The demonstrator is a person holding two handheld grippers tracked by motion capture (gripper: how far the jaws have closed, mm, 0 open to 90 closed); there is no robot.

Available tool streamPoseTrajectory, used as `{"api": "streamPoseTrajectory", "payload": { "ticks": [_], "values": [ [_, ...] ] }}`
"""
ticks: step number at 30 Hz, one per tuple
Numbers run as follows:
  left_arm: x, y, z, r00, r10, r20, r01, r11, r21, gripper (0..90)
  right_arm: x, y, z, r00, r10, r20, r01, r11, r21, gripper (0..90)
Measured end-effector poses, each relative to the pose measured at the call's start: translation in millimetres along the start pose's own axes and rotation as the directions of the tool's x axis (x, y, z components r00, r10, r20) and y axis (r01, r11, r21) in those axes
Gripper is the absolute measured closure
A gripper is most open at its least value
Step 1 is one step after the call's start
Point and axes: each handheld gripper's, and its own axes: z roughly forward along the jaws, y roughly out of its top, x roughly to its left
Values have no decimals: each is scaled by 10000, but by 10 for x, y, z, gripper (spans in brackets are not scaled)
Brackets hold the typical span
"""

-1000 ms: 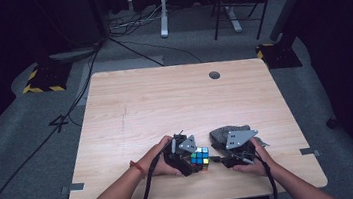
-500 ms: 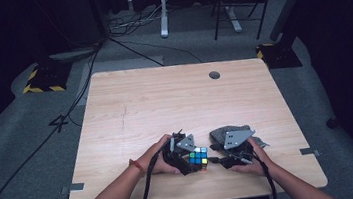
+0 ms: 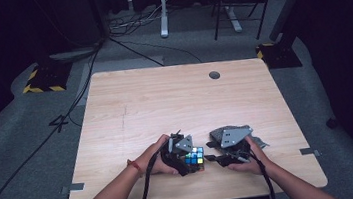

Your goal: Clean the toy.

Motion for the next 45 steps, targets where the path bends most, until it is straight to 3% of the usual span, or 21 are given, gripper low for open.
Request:
{"api": "streamPoseTrajectory", "payload": {
  "ticks": [11,16,18,24,26,27,29,35,38,43,45],
  "values": [
    [40,-155,-149,9993,-361,-111,362,9992,146,245,54,239,198,9988,-480,-100,482,9985,243,563],
    [42,-146,-141,9990,-454,-50,455,9989,78,245,29,319,200,9995,-163,-267,150,9988,-474,597],
    [41,-151,-143,9990,-450,-80,450,9990,64,247,29,339,195,9993,-312,-228,302,9986,-434,598],
    [74,-200,-152,9973,-741,-6,741,9973,-7,204,28,370,260,9992,-153,-373,129,9979,-638,613],
    [83,-230,-154,9965,-837,-22,837,9965,-22,231,51,405,284,9989,-361,-289,342,9973,-643,650],
    [95,-249,-144,9962,-869,110,869,9962,-37,305,57,427,287,9986,-466,-262,447,9965,-703,688],
    [91,-260,-132,9962,-859,107,860,9962,-99,308,55,469,308,9981,-588,-170,576,9962,-653,718],
    [45,-219,-85,9991,-356,-225,362,9990,250,303,85,573,407,9966,-729,-384,709,9961,-522,718],
    [48,-220,-85,9989,-404,-243,407,9991,135,306,114,602,421,9947,-948,-386,933,9949,-375,685],
    [51,-236,-128,9967,-643,-500,649,9978,108,249,101,578,419,9969,-633,-460,621,9977,-270,582],
    [51,-245,-152,9968,-656,-450,661,9978,106,281,97,565,412,9974,-609,-387,603,9980,-168,575]
  ]
}}
